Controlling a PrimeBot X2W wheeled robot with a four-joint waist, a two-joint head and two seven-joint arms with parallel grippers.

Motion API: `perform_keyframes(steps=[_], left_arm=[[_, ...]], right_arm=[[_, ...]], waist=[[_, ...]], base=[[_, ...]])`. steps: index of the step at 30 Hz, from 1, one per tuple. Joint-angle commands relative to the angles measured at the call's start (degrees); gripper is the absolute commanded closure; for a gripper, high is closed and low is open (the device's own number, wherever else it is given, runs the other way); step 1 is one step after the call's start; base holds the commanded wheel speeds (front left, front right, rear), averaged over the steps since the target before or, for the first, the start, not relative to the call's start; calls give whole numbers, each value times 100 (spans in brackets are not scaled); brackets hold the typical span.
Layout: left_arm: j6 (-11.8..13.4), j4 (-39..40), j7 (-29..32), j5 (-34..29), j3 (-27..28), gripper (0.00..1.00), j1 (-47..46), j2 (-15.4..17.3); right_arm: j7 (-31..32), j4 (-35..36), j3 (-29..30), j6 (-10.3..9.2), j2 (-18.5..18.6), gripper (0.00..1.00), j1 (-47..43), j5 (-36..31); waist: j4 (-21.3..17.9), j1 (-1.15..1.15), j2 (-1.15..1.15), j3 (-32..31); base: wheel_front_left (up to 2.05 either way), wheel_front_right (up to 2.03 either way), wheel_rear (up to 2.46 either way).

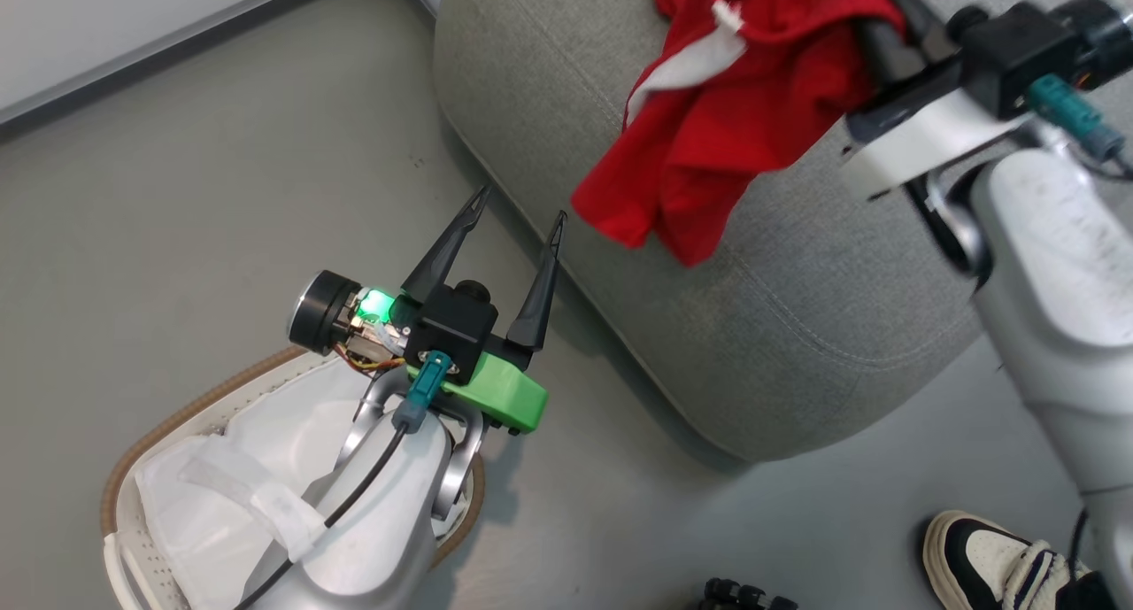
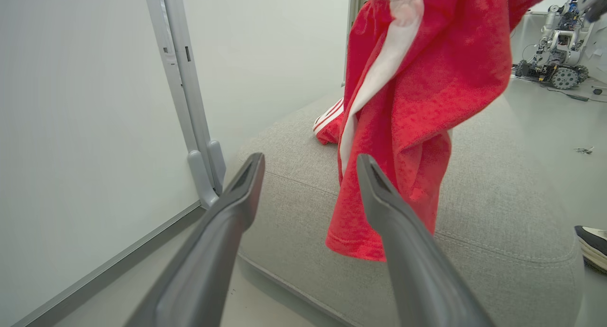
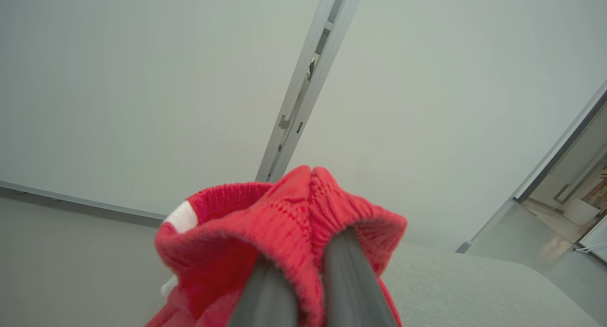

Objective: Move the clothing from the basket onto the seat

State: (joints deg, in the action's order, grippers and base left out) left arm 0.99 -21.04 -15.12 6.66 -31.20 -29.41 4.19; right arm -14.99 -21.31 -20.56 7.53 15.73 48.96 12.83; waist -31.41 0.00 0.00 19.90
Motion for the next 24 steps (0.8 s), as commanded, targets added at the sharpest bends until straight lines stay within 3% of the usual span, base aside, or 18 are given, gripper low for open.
perform_keyframes(steps=[1, 13, 24], left_arm=[[-24, 4, -3, -69, 43, 0, -35, 40], [-79, -34, -4, -273, 210, 0, -265, 176], [-129, 74, -4, -427, 220, 0, -504, 246]], right_arm=[[-29, -44, 30, -8, 187, 100, 252, -99], [-28, -830, 691, -8, 1540, 100, 1745, -710], [-22, -1802, 1831, -8, 2082, 100, 1943, -1166]], waist=[[75, 0, 0, 170], [514, 0, 0, 782], [1058, 0, 0, 1413]], base=[[0, 0, 0], [0, 0, 0], [0, 0, 0]])
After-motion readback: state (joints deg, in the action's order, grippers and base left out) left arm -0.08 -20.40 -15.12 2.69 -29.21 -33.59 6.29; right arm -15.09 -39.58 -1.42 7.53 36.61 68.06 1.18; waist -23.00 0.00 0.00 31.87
